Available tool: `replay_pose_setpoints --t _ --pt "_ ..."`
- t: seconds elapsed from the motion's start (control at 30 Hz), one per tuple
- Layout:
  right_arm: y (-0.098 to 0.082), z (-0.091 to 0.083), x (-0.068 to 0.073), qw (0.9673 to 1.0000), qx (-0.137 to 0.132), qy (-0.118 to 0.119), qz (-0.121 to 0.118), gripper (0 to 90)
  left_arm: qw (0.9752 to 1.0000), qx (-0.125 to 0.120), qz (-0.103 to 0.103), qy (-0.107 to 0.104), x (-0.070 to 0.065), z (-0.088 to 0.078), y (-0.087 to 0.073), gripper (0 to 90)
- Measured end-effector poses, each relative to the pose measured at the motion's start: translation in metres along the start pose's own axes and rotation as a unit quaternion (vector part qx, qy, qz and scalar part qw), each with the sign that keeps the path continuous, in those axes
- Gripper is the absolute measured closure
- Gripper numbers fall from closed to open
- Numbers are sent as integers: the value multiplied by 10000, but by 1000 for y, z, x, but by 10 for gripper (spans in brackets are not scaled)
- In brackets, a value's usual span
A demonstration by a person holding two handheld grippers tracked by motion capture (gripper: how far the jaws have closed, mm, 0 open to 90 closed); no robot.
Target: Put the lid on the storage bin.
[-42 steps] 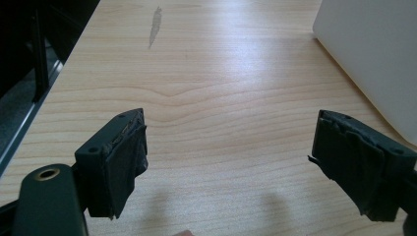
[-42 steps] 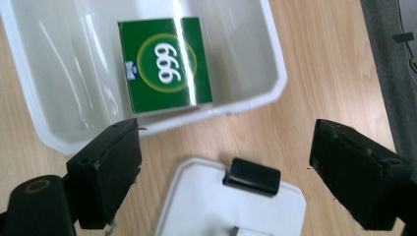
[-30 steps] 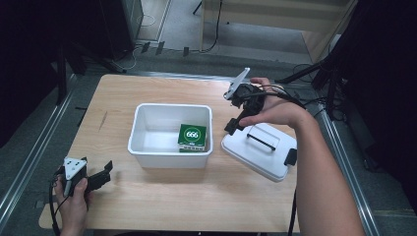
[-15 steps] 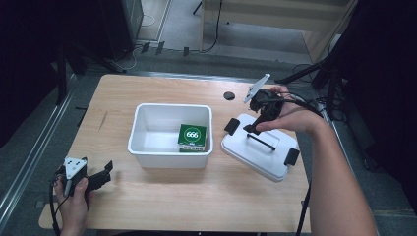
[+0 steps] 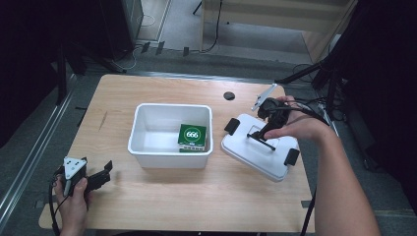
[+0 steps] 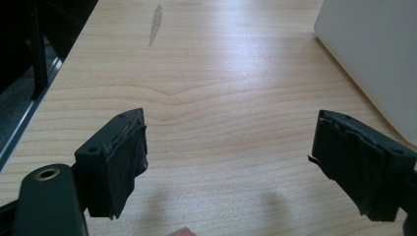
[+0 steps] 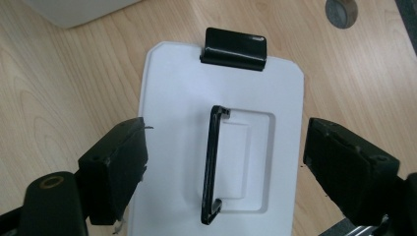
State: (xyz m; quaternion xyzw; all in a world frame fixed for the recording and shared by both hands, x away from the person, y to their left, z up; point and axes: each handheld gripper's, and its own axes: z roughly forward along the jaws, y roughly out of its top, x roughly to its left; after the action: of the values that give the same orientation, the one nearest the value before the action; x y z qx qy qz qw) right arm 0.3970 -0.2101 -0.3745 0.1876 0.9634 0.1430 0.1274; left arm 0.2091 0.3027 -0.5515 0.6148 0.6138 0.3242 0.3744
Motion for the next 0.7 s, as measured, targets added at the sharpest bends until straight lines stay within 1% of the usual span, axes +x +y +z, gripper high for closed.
replay_pose_setpoints --t 0.07,0.13,0.2,0.23,0.33,0.37,0.4,0.7 --pt "-3 3 1 10000 21 -39 -25 176 10000 -4 5 0 0 0 0 143" --pt "-6 6 2 9999 95 -86 -3 183 10000 -2 8 -1 0 0 0 143" --pt "-9 10 1 9999 92 -125 -18 194 10000 0 12 -3 0 0 0 143" --pt "-10 11 1 9998 134 -141 30 203 10000 -2 9 -3 0 0 0 143" --pt "-14 15 0 9996 183 -188 37 220 10000 -2 22 1 0 0 0 143" --pt "-16 17 1 9995 219 -197 91 229 10000 -10 24 9 0 0 0 143" --pt "-18 19 0 9995 241 -198 85 238 10000 -13 24 13 0 0 0 143" --pt "-30 35 -1 9992 282 -17 299 355 10000 -26 25 -5 -1 -1 0 143"
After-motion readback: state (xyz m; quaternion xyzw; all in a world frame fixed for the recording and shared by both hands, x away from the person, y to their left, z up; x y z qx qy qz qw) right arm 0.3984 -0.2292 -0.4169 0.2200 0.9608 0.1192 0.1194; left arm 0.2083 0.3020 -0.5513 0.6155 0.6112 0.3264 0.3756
